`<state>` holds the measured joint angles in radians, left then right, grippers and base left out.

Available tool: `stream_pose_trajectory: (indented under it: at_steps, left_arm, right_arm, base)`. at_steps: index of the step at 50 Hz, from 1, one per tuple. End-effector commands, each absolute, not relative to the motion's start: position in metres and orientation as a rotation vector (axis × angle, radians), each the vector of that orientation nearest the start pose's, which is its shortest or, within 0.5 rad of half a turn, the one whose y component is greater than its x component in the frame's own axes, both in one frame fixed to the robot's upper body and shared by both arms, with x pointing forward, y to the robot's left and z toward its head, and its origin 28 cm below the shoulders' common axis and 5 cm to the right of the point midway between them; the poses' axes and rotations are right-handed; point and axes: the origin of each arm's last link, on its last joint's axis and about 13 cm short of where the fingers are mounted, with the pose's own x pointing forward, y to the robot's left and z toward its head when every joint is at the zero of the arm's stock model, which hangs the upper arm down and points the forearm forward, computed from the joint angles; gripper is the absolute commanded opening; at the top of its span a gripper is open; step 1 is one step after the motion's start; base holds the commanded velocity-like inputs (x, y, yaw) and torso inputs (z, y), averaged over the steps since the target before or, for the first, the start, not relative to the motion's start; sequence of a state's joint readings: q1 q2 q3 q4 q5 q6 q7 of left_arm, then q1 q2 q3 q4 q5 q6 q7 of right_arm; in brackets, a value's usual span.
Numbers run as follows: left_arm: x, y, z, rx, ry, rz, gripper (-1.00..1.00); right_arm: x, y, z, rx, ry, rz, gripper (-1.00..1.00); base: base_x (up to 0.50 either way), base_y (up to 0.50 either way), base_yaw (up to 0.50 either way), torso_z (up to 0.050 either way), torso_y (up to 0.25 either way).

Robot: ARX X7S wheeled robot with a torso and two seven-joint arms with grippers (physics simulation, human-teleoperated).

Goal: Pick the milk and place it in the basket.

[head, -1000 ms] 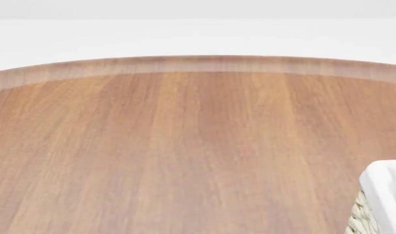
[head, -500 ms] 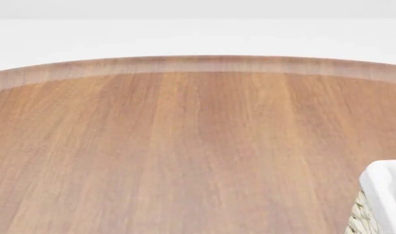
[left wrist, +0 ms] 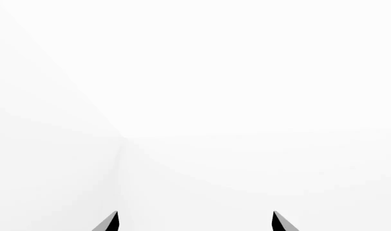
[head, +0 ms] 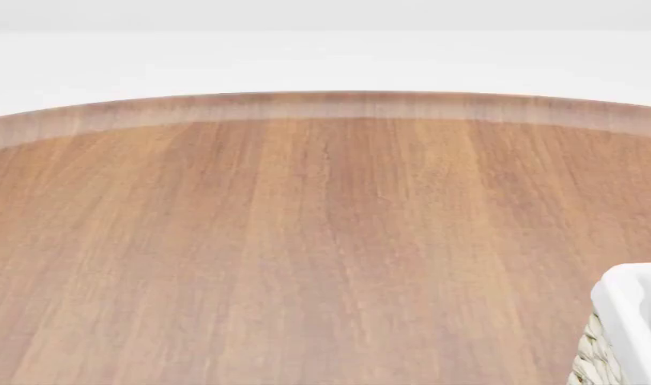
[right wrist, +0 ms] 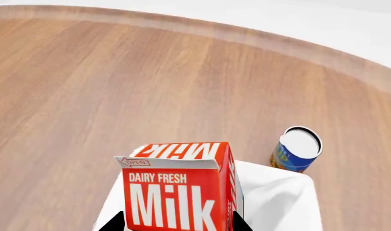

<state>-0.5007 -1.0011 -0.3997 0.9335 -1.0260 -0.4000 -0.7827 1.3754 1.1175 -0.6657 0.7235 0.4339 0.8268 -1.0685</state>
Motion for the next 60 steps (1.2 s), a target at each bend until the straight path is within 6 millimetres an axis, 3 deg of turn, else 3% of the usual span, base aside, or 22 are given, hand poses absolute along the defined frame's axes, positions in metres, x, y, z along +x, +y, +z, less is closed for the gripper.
stream_pose_trajectory:
  at_steps: [1,28,60]
  left_arm:
    - [0.149,0.297,0.324,0.033,-0.979,0.261,1.00]
    - [0.151,0.298,0.322,0.033,-0.973,0.263,1.00]
    - [0.151,0.299,0.321,0.046,-0.979,0.288,1.00]
  right_arm:
    - [0.252,-0.424,0.277,-0.073,0.566,0.289,-1.00]
    - [0.254,-0.431,0.245,0.003,0.646,0.258,-1.00]
    - [0.249,-0.433,0.241,0.017,0.665,0.252,-1.00]
  base:
    - [0.00,0.00,0.00,0.000,0.000]
    - [0.00,0.00,0.00,0.000,0.001]
    - [0.00,0.00,0.00,0.001,0.001]
